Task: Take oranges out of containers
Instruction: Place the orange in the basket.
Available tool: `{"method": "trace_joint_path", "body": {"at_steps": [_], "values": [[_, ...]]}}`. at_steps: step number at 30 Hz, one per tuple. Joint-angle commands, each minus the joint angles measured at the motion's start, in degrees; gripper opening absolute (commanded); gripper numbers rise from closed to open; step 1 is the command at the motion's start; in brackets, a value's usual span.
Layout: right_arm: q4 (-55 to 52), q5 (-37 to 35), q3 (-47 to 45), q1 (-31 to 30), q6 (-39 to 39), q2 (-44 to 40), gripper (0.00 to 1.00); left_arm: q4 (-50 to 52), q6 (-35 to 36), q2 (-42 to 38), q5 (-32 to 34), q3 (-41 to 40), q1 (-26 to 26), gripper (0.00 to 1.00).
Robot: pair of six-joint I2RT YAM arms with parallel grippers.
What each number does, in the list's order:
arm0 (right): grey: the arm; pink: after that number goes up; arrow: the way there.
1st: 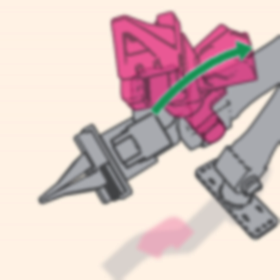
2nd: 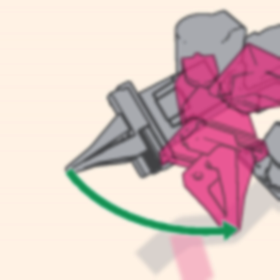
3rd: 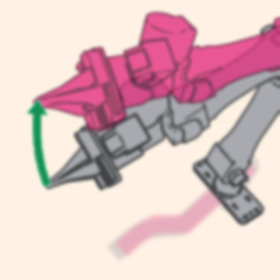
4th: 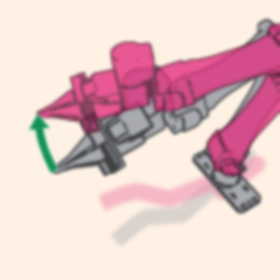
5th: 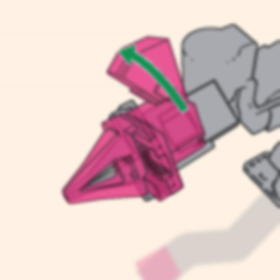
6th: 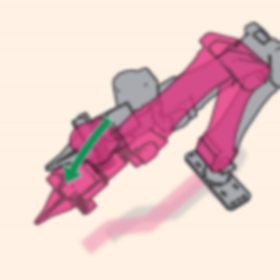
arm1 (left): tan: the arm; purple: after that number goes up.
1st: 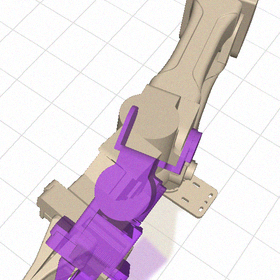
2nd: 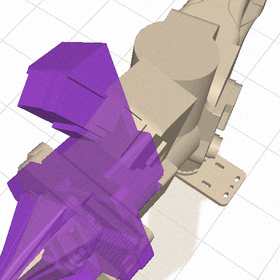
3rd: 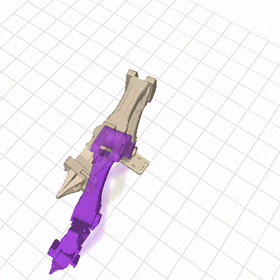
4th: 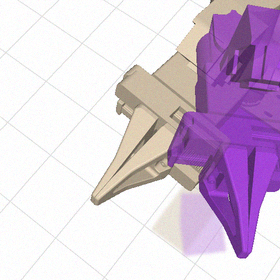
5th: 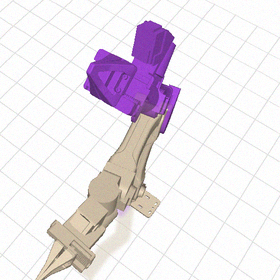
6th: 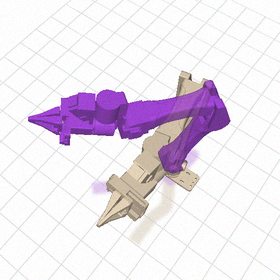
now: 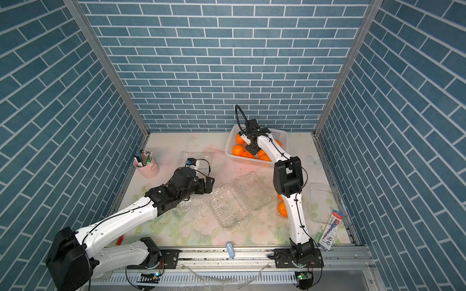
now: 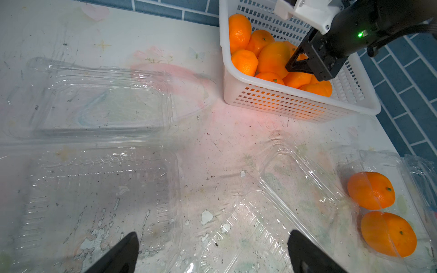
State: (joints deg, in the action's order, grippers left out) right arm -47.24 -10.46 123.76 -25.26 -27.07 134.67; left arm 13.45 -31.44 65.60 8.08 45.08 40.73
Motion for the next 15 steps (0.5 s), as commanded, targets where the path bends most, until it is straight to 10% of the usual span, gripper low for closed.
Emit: {"method": "trace_joint_path", "body": {"at_steps": [1, 15], "values": [[3.4, -2.4, -1.0, -0.6, -3.6, -3.2, 0.22, 1.3, 0.7, -0.2, 0.6, 0.9, -0.6, 0.99], [-7.6, 6.3, 8.8, -0.6, 7.2, -3.5, 0.61, 1.3, 0.3, -0.7, 0.5, 0.3, -0.7, 0.99]]}}
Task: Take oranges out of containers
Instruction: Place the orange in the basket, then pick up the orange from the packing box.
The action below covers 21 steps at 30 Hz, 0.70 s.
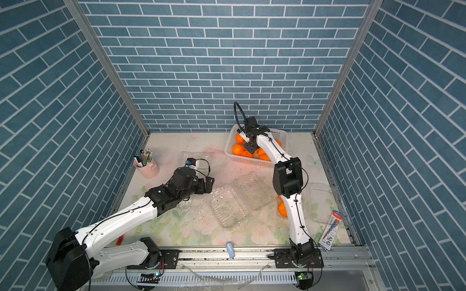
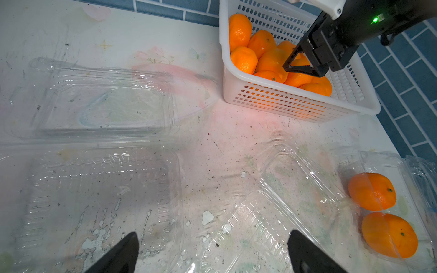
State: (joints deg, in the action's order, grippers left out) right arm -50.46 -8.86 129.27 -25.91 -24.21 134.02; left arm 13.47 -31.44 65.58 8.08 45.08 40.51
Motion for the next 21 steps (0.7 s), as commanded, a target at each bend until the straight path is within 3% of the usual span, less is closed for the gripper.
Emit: {"method": "trace_joint_path", "body": {"at_steps": [1, 6, 15, 21], "values": [[-4.6, 5.9, 4.0, 0.2, 5.2, -2.8, 0.61, 1.2, 0.4, -0.8, 0.4, 0.2, -0.4, 0.99], [-4.3, 12.1, 7.0, 1.7, 12.5, -1.7, 0.54, 1.3, 0.1, -1.5, 0.3, -0.1, -0.4, 0.99], [-5.0, 15.7, 9.9, 4.9, 22.2, 2.8, 0.32, 1.8, 0.0, -2.8, 0.9, -0.9, -0.4, 0.99], [-4.7, 18.7, 8.9, 5.8, 24.4, 4.4, 0.29, 1.3, -0.3, -2.2, 0.5, -1.0, -0.4, 0.99]]}}
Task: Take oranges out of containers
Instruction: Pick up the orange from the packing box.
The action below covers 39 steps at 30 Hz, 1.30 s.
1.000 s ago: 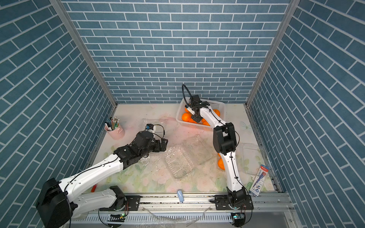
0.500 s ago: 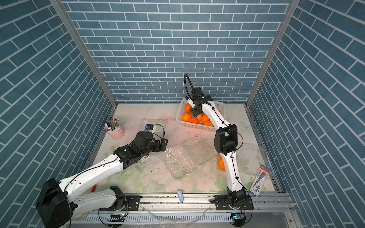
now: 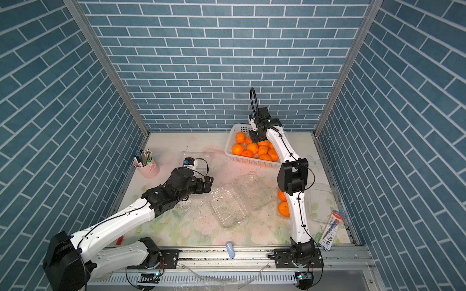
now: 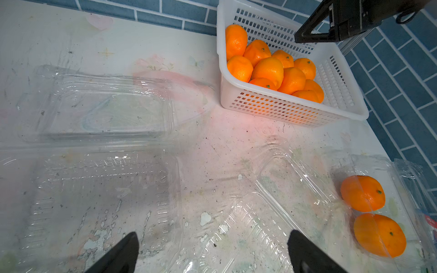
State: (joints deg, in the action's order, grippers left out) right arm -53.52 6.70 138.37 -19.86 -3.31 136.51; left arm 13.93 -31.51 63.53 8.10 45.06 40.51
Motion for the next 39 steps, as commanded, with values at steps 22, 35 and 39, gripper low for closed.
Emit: {"method": "trace_joint_path", "body": {"at_steps": [22, 35, 39], "values": [[-1.7, 6.6, -2.2, 0.0, 6.3, 4.4, 0.25, 1.0, -0.1, 0.0, -0.5, -2.0, -0.4, 0.99], [-0.7, 8.1, -3.2, 0.9, 8.0, 4.1, 0.25, 2.0, 0.3, 0.2, -0.5, -1.8, -0.4, 0.99], [-0.7, 7.4, -4.7, 0.9, 8.7, 1.0, 0.27, 1.6, 0.6, 0.8, -0.7, -1.2, -0.4, 0.99]]}}
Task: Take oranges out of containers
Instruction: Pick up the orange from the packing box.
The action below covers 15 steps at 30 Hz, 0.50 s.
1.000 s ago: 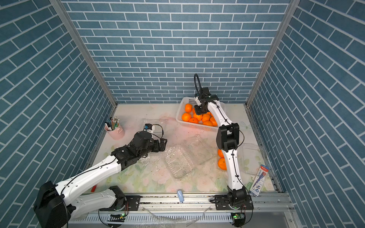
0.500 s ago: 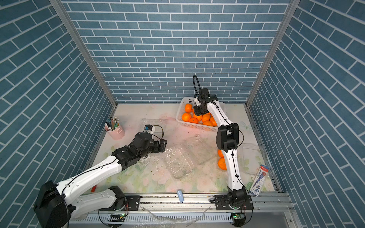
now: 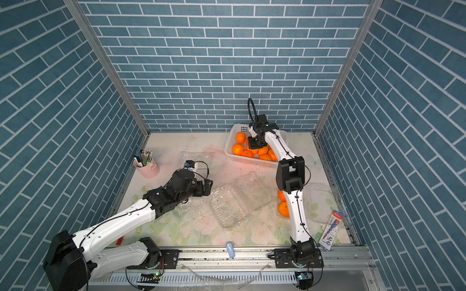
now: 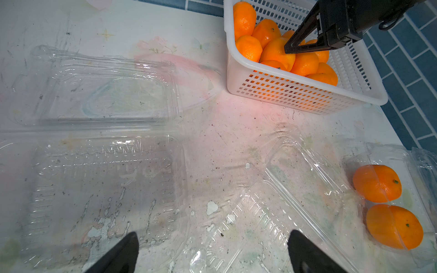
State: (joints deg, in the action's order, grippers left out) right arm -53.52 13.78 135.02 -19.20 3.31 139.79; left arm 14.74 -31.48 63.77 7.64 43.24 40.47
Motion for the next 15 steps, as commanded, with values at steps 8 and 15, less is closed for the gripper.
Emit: {"method": "trace_joint_path", "body": {"at_steps": [8, 15], "values": [[0.9, -10.2, -12.9, 0.3, 6.8, -18.3, 0.49, 0.7, 2.7, 1.3, -0.7, 1.6, -0.4, 0.99], [6.9, -17.9, -37.1, 1.1, 14.9, -37.9, 0.72, 5.7, 8.2, 0.1, 1.3, 3.6, -0.5, 0.99]]}}
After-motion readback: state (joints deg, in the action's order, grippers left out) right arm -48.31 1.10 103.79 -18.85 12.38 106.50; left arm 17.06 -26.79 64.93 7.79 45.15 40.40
